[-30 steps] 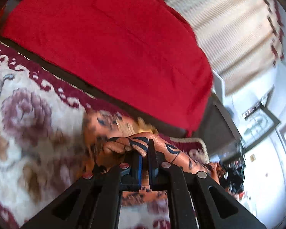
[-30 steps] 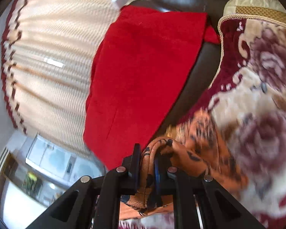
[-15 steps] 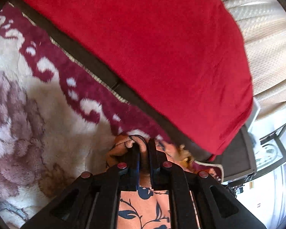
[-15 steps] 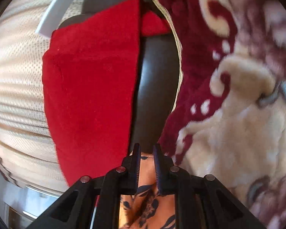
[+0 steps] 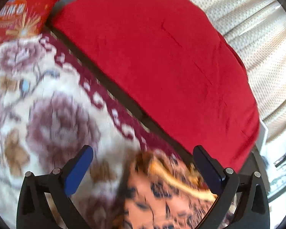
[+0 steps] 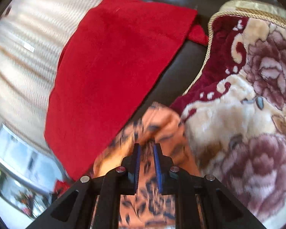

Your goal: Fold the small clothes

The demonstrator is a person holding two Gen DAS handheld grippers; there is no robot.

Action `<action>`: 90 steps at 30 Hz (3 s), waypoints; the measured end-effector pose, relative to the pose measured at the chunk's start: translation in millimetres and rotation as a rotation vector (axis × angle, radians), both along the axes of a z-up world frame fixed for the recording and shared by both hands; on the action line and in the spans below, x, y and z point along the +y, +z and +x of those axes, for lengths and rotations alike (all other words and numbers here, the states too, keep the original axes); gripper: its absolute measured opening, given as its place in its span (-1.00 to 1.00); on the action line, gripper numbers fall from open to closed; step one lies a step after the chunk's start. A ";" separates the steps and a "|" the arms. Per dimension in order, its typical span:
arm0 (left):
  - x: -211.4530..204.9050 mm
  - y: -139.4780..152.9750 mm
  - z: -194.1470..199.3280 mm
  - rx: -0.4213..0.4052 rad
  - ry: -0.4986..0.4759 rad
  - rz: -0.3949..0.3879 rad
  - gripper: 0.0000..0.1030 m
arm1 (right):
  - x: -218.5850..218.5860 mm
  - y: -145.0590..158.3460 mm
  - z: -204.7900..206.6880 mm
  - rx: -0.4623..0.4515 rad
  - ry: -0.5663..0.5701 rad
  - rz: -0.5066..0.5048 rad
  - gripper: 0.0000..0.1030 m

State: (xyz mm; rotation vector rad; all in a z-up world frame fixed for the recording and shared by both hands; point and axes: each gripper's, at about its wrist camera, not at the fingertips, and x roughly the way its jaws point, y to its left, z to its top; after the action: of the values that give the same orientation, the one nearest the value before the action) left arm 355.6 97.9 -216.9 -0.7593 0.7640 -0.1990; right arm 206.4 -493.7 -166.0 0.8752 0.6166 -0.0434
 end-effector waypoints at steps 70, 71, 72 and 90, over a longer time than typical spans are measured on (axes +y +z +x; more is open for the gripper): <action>-168.2 -31.7 -53.9 0.059 -0.526 0.721 1.00 | 110.1 -8.5 77.7 0.192 0.307 -0.132 -0.32; -165.2 -27.5 -53.8 0.055 -0.516 0.716 1.00 | 109.8 -5.6 73.6 0.168 0.307 -0.130 -0.32; -160.0 -21.3 -55.5 0.038 -0.476 0.727 1.00 | 109.2 -1.5 68.7 0.159 0.311 -0.136 -0.32; -147.4 -10.0 -60.1 0.029 -0.322 0.785 1.00 | 59.0 6.7 5.4 0.219 0.238 -0.124 -0.28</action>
State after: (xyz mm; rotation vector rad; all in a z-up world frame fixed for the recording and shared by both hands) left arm 295.5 -49.6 -226.8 0.1066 0.9024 -0.1578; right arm 211.8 -434.7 -159.3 0.6775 0.9104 0.0374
